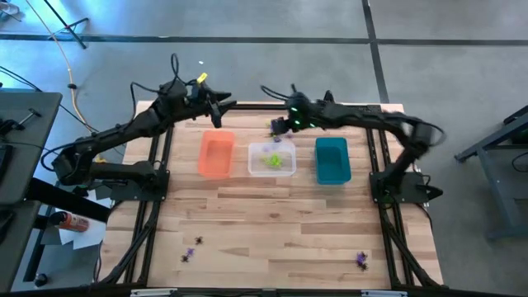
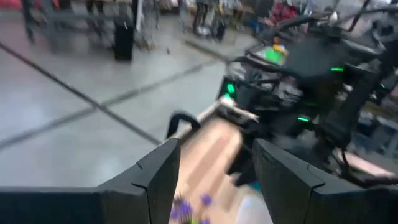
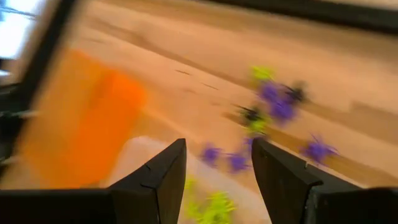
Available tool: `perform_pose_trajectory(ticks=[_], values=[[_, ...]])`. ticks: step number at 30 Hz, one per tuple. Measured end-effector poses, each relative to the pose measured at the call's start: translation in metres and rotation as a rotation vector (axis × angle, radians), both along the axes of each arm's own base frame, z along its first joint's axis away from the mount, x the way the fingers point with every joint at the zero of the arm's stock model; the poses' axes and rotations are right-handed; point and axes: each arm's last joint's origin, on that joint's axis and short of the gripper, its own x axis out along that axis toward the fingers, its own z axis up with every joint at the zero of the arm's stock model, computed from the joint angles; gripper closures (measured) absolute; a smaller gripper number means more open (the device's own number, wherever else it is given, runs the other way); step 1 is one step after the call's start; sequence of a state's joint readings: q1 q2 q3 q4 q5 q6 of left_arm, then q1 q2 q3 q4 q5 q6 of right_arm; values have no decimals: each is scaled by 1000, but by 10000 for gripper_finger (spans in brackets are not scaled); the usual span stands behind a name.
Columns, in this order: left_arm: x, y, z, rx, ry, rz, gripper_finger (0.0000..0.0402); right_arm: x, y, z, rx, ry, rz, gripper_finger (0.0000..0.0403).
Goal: Sort Halloween decoration
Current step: Put the green spider toy into the transparent bin
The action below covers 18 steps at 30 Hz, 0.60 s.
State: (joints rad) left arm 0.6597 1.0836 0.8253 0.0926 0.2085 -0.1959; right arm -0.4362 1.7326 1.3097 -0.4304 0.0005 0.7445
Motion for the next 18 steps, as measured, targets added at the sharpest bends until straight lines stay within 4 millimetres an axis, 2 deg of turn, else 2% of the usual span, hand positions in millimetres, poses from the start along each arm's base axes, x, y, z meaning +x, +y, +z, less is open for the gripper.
perform_pose_trajectory(ticks=[4, 8, 12, 14, 18], values=[[-5, 11, -9, -44, 46, 27, 213, 22, -27, -28, 143, 171, -78, 224], [-9, 18, -13, -40, 89, 54, 213, 45, -42, -50, 240, 208, -26, 224], [-13, 23, -14, -46, 96, 77, 213, 60, -53, -71, 296, 264, -20, 224], [-14, 24, -14, -48, 95, 84, 213, 63, -57, -77, 314, 307, -30, 224], [-16, 26, -14, -32, 104, 92, 213, 70, -63, -75, 294, 360, -35, 224]])
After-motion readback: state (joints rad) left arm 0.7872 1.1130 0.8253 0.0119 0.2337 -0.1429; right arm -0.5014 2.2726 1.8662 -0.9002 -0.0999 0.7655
